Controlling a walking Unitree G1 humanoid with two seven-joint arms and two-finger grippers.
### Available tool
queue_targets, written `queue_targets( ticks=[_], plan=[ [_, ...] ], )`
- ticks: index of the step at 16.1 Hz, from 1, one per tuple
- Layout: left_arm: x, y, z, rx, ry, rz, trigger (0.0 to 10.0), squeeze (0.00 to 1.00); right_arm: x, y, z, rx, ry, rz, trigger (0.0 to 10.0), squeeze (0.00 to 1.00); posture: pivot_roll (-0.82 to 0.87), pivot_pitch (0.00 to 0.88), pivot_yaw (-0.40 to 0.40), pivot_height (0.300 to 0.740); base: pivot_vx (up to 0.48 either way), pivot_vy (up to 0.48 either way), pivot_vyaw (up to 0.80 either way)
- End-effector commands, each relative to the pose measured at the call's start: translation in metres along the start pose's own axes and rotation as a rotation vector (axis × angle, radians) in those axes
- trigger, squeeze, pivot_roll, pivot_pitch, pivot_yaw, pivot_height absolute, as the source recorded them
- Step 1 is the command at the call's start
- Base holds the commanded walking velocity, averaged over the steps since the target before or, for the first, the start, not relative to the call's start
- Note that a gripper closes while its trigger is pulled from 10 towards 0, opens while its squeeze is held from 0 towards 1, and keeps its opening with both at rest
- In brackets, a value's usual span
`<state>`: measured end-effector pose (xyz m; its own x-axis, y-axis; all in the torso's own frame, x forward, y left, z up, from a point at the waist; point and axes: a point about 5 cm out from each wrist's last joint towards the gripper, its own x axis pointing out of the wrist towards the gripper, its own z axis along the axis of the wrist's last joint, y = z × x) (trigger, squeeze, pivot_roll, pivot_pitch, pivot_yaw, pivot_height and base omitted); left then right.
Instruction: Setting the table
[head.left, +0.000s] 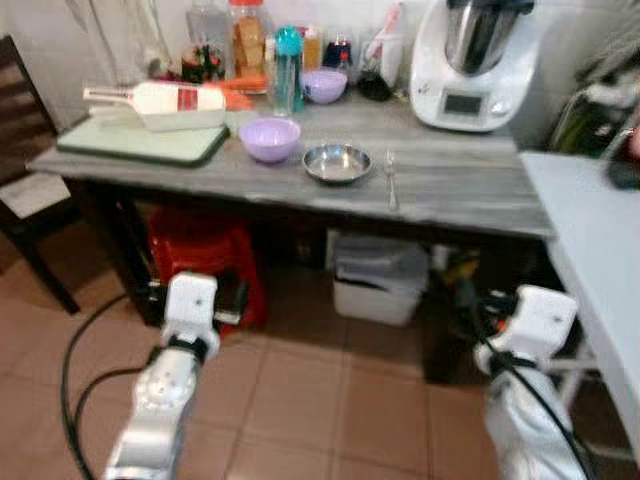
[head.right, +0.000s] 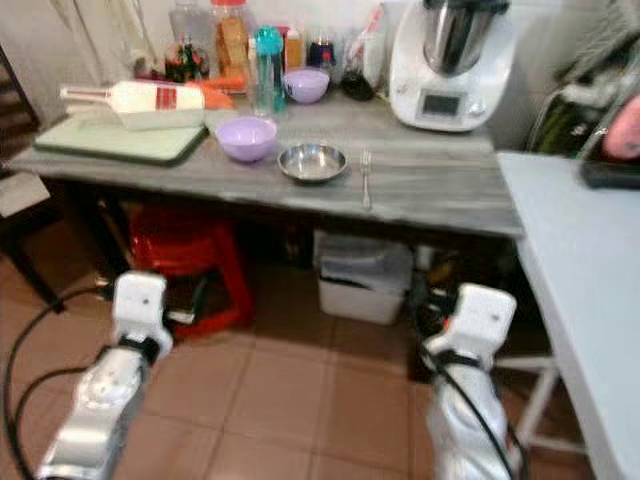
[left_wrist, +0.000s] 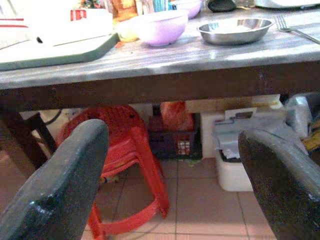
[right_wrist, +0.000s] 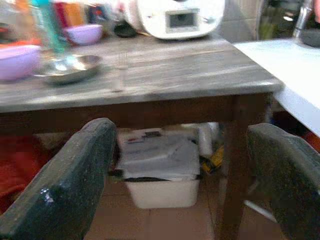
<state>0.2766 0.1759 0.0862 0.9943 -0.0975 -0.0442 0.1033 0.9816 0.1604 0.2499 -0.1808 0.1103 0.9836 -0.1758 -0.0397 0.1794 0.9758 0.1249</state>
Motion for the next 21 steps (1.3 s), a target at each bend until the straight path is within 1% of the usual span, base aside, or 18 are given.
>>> queue_targets(
  ticks=[1,2,3,4,7,11,19,21],
  plan=[
    [0.002,-0.003,0.005,-0.007,-0.03,-0.023,10.0,0.0,0.003,-0.002,0.004,-0.009,-0.016,0.001,10.0,0.0,0.04,0.0,-0.006,0.74,0.0,0.0,0.0],
    [0.001,-0.005,0.008,-0.025,-0.056,-0.057,10.0,0.0,0.004,-0.002,0.004,-0.009,-0.019,0.0,10.0,0.0,0.04,0.0,-0.006,0.74,0.0,0.0,0.0],
    [0.003,-0.007,0.009,0.01,-0.059,-0.074,10.0,0.0,0.005,-0.002,0.005,-0.008,-0.022,-0.001,10.0,0.0,0.04,0.0,-0.004,0.74,0.0,0.0,0.0],
    [0.003,-0.008,0.009,0.017,-0.059,-0.076,10.0,0.0,0.005,-0.002,0.005,-0.008,-0.023,-0.001,10.0,0.0,0.04,0.0,-0.004,0.74,0.0,0.0,0.0],
    [0.002,-0.012,0.008,-0.006,-0.057,-0.111,10.0,0.0,0.006,-0.001,0.005,-0.007,-0.024,-0.001,10.0,0.0,0.04,0.0,-0.003,0.74,0.0,0.0,0.0],
    [0.001,-0.013,0.009,-0.017,-0.065,-0.129,10.0,0.0,0.008,-0.001,0.005,-0.007,-0.025,0.002,10.0,0.0,0.04,0.0,-0.005,0.74,0.0,-0.353,0.0],
    [0.002,-0.017,0.009,-0.027,-0.065,-0.16,10.0,0.0,0.008,-0.002,0.004,-0.004,-0.022,-0.002,10.0,0.0,0.03,0.0,0.001,0.74,0.0,-0.48,0.0],
    [0.003,-0.017,0.01,-0.028,-0.065,-0.162,10.0,0.0,0.008,-0.003,0.004,0.0,-0.022,-0.004,10.0,0.0,0.03,0.0,0.003,0.74,0.0,-0.48,-0.74]
  ],
)
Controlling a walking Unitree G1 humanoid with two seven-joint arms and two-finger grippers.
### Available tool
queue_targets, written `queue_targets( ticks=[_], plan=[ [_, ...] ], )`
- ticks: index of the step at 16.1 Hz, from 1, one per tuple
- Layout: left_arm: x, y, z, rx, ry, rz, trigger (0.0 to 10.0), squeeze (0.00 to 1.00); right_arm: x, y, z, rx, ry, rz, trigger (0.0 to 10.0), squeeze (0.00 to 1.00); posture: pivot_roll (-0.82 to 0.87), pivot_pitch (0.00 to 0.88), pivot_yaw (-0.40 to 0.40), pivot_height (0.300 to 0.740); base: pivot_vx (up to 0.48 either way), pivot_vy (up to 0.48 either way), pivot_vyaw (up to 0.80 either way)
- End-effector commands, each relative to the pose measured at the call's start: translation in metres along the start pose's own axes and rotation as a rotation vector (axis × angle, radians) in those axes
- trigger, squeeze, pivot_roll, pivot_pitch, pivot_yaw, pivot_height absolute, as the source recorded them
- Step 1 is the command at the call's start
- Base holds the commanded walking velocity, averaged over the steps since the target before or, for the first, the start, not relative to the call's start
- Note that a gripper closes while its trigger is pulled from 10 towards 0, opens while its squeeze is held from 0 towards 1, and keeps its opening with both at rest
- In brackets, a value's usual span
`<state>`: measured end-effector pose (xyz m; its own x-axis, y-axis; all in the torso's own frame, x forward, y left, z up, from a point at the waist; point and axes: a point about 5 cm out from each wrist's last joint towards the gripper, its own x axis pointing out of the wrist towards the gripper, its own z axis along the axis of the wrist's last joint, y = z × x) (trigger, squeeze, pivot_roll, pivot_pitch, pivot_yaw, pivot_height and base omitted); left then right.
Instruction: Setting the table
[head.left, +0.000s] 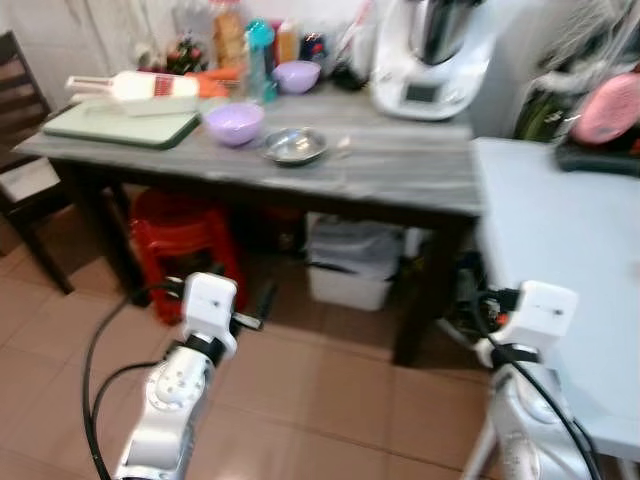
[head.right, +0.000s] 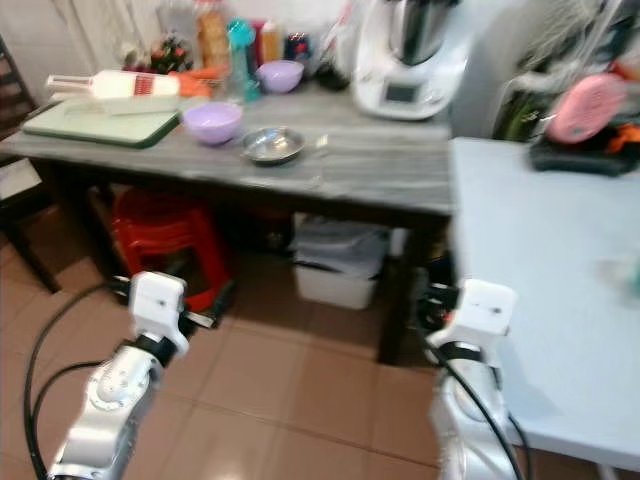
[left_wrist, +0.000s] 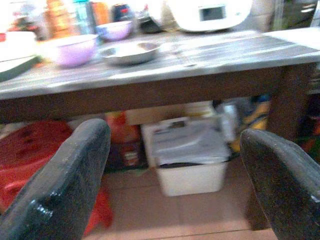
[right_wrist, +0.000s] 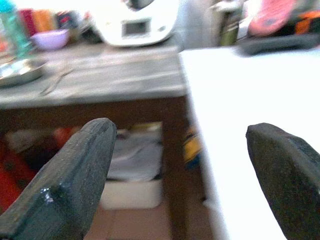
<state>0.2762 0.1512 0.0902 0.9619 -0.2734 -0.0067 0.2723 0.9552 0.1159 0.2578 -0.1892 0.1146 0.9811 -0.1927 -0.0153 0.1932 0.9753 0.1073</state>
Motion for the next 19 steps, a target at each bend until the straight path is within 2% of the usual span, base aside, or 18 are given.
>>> queue_targets(
  ticks=[1,10,15,19],
  plan=[
    [0.0006,0.0059,0.002,0.013,-0.002,0.007,10.0,0.0,-0.0003,0.0031,-0.0013,0.018,0.003,0.008,10.0,0.0,0.03,0.0,0.003,0.74,0.0,-0.48,0.0],
    [0.0027,0.0023,0.0037,0.004,-0.014,-0.002,10.0,0.0,0.0044,0.0033,0.0017,0.008,-0.01,0.022,10.0,0.0,0.04,0.0,-0.011,0.74,0.0,-0.48,0.0],
    [0.001,0.0012,0.0032,0.004,-0.013,-0.005,10.0,0.0,0.0091,-0.0044,0.005,-0.019,-0.016,0.029,10.0,0.0,0.05,0.0,-0.014,0.74,0.0,-0.48,0.0],
    [0.0013,0.0018,0.003,0.002,-0.011,-0.009,10.0,0.0,0.0067,-0.0041,0.0024,-0.022,-0.01,0.032,10.0,0.0,0.04,0.0,-0.014,0.74,0.0,-0.48,0.0]
  ],
)
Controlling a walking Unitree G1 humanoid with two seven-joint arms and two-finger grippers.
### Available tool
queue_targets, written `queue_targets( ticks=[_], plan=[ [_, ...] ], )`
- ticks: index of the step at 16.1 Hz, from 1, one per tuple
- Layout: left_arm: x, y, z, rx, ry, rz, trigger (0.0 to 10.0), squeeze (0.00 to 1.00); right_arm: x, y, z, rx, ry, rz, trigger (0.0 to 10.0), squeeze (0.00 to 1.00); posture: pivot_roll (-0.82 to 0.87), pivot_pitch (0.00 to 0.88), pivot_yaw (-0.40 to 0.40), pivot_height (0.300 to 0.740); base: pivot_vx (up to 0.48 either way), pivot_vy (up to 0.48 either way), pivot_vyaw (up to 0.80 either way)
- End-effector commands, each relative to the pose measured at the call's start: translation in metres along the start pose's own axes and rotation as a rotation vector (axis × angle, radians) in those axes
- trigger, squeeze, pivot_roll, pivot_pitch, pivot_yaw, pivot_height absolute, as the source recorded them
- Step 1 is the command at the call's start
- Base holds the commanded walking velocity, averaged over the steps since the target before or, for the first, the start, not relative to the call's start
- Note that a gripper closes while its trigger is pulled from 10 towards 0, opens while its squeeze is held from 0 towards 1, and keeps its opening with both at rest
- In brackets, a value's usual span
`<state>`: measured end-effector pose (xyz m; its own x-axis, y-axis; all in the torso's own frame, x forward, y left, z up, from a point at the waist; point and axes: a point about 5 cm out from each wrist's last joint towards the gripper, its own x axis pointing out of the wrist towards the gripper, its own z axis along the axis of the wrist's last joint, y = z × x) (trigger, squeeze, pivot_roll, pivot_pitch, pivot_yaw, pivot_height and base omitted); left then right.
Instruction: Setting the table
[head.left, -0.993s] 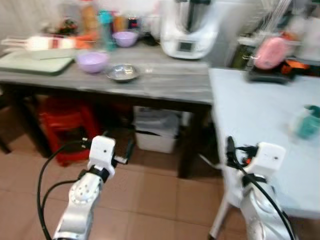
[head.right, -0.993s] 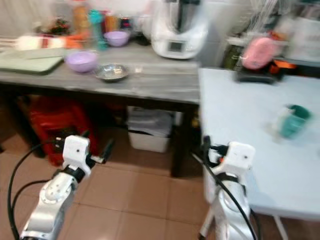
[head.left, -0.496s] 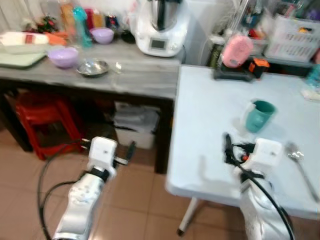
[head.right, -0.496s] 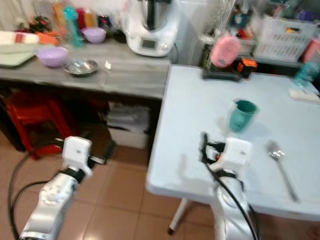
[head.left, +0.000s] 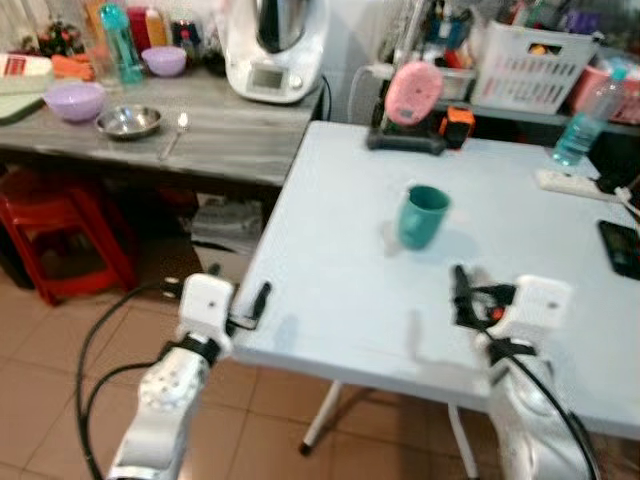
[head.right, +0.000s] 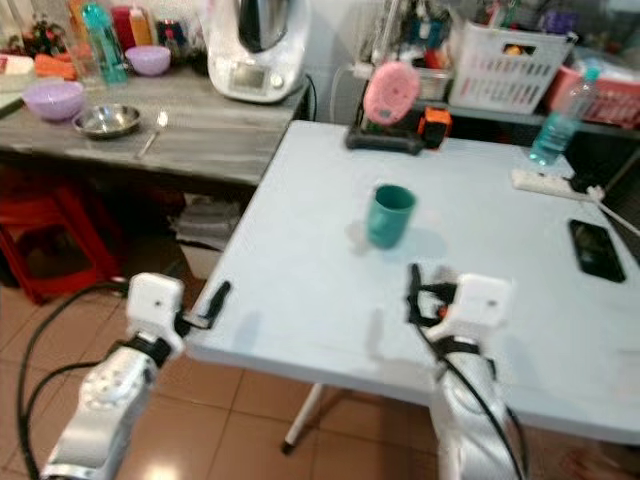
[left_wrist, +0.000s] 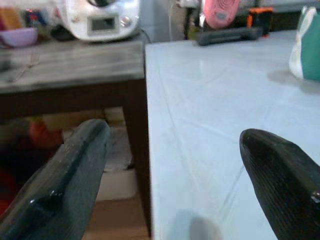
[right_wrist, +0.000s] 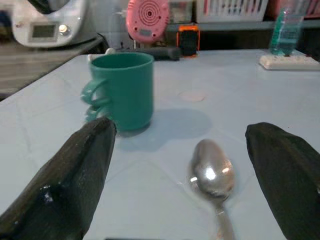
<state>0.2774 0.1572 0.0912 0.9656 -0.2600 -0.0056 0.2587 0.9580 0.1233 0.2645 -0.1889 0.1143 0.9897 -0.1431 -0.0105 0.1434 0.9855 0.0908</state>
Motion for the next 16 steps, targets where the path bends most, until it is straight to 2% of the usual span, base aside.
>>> queue_targets(
  ticks=[1,3,4,5,6,8,9,11,14,16],
  plan=[
    [0.002,-0.004,0.002,-0.005,-0.01,-0.024,10.0,0.0,0.0,-0.006,0.003,-0.005,-0.009,-0.019,10.0,0.0,0.04,0.0,-0.012,0.74,0.0,-0.48,0.0],
    [0.001,-0.004,0.002,-0.003,-0.009,-0.031,10.0,0.0,0.0,-0.006,0.003,-0.004,-0.008,-0.021,10.0,0.0,0.04,0.0,-0.011,0.74,0.0,-0.48,0.0],
    [-0.001,-0.006,0.004,-0.043,-0.036,-0.059,10.0,0.0,-0.001,-0.005,0.002,-0.001,-0.005,-0.017,10.0,0.0,0.04,0.0,-0.011,0.74,0.0,0.0,0.0],
    [-0.003,-0.009,0.006,-0.031,-0.054,-0.098,10.0,0.0,-0.001,-0.004,0.001,0.003,-0.001,-0.013,10.0,0.0,0.04,0.0,-0.011,0.74,0.0,0.0,0.0],
    [-0.006,-0.013,0.001,-0.046,-0.021,-0.179,10.0,0.0,-0.002,-0.001,0.0,0.006,0.008,0.004,10.0,0.0,0.04,0.0,-0.009,0.74,0.0,0.0,0.0],
    [-0.012,-0.016,-0.001,-0.015,-0.012,-0.293,10.0,0.0,-0.001,0.004,-0.001,0.004,0.024,0.029,10.0,0.0,0.04,0.0,-0.009,0.74,0.0,0.0,0.0],
    [-0.013,-0.016,-0.002,-0.003,-0.006,-0.309,10.0,0.0,-0.001,0.004,-0.002,0.004,0.025,0.03,10.0,0.0,0.04,0.0,-0.009,0.74,0.0,0.0,0.0],
    [-0.02,-0.026,-0.004,0.065,-0.004,-0.453,10.0,0.0,0.001,0.01,-0.001,0.004,0.029,0.043,10.0,0.0,0.04,0.0,-0.007,0.74,0.0,0.0,0.0],
    [-0.023,-0.026,-0.002,0.075,-0.007,-0.532,10.0,0.0,0.008,0.022,-0.002,-0.005,0.057,0.092,10.0,0.0,0.04,0.0,-0.004,0.74,0.0,0.0,0.0],
    [-0.021,-0.023,-0.001,0.086,-0.008,-0.541,10.0,0.0,0.018,0.032,-0.001,-0.005,0.081,0.115,10.0,0.0,0.04,0.0,-0.001,0.74,0.0,0.0,0.0]
  ],
)
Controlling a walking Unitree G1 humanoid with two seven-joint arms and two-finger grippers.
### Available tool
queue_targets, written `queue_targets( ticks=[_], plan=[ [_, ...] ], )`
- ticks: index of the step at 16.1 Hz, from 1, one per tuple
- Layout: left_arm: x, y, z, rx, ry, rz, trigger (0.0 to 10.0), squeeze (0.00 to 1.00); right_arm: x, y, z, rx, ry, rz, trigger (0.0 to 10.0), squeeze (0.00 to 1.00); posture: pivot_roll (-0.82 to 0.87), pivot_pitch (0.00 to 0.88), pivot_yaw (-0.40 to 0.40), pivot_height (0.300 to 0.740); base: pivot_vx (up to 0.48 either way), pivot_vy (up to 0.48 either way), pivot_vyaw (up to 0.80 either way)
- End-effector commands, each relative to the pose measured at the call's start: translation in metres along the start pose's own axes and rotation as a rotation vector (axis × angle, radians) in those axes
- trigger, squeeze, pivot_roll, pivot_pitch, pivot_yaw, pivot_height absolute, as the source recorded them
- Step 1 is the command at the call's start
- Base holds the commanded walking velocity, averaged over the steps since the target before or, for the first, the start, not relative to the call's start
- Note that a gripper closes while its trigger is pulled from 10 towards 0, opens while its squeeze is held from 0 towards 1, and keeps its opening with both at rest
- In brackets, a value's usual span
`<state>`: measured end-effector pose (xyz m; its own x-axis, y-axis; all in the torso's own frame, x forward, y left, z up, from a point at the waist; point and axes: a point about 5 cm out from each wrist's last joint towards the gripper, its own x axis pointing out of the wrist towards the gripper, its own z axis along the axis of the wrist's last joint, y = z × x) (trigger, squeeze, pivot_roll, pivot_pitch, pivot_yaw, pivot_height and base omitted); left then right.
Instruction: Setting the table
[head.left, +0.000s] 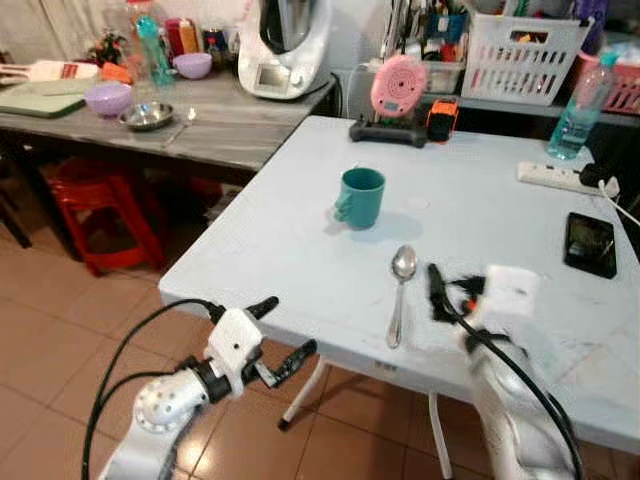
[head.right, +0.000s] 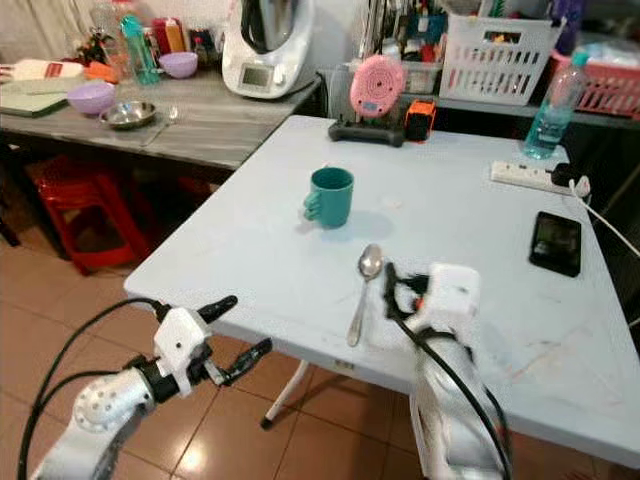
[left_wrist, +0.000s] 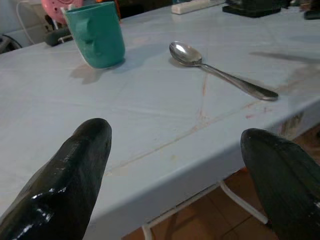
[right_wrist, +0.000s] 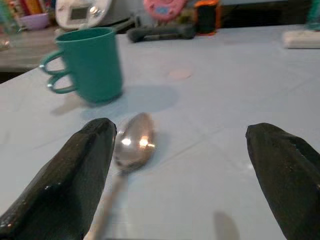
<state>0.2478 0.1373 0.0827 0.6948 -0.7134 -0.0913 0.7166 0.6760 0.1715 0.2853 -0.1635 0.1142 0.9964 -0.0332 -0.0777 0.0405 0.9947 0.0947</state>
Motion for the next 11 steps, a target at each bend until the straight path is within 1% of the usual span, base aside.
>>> queue_targets(
  ticks=[1,2,3,4,5,6,7,8,9,11],
  plan=[
    [0.001,0.006,0.004,0.018,-0.013,0.0,10.0,0.0,0.008,0.009,0.001,0.006,0.023,0.021,10.0,0.0,0.04,0.0,-0.001,0.74,0.0,0.0,0.0],
    [0.002,0.007,0.005,0.02,-0.016,0.001,10.0,0.0,0.013,0.014,0.004,0.025,0.021,0.016,10.0,0.0,0.04,0.0,-0.001,0.74,0.0,0.0,0.0],
    [0.004,0.006,0.006,0.03,-0.021,0.006,10.0,0.0,0.02,0.022,0.008,0.053,0.02,0.027,10.0,0.0,0.04,0.0,-0.003,0.74,0.0,0.0,0.0],
    [0.006,0.006,0.007,0.027,-0.026,0.01,10.0,0.0,0.024,0.028,0.009,0.066,0.021,0.035,10.0,0.0,0.04,0.0,-0.006,0.74,0.0,0.0,0.0],
    [0.008,0.004,0.008,0.026,-0.03,0.009,10.0,0.0,0.028,0.038,0.009,0.097,0.041,0.042,10.0,0.0,0.05,0.0,-0.013,0.74,0.0,0.0,0.0],
    [0.008,0.004,0.008,0.026,-0.031,0.008,10.0,0.0,0.03,0.042,0.008,0.111,0.052,0.044,10.0,0.0,0.05,0.0,-0.013,0.74,0.0,0.0,0.0],
    [0.009,0.003,0.009,0.032,-0.033,0.002,10.0,0.0,0.031,0.048,0.005,0.131,0.083,0.052,10.0,0.0,0.06,0.0,-0.017,0.74,0.0,0.0,0.0],
    [0.009,0.002,0.01,0.063,-0.032,-0.018,10.0,0.0,0.032,0.054,-0.002,0.15,0.139,0.057,10.0,0.0,0.06,0.0,-0.02,0.74,0.0,0.0,0.0],
    [0.01,0.003,0.01,0.071,-0.033,-0.023,10.0,0.0,0.032,0.06,-0.009,0.154,0.189,0.061,10.0,0.0,0.06,0.0,-0.02,0.74,0.0,0.0,0.0],
    [0.011,0.004,0.011,0.074,-0.034,-0.023,10.0,0.0,0.029,0.062,-0.02,0.135,0.253,0.051,10.0,0.0,0.06,0.0,-0.027,0.74,0.0,0.0,0.0]
  ],
)
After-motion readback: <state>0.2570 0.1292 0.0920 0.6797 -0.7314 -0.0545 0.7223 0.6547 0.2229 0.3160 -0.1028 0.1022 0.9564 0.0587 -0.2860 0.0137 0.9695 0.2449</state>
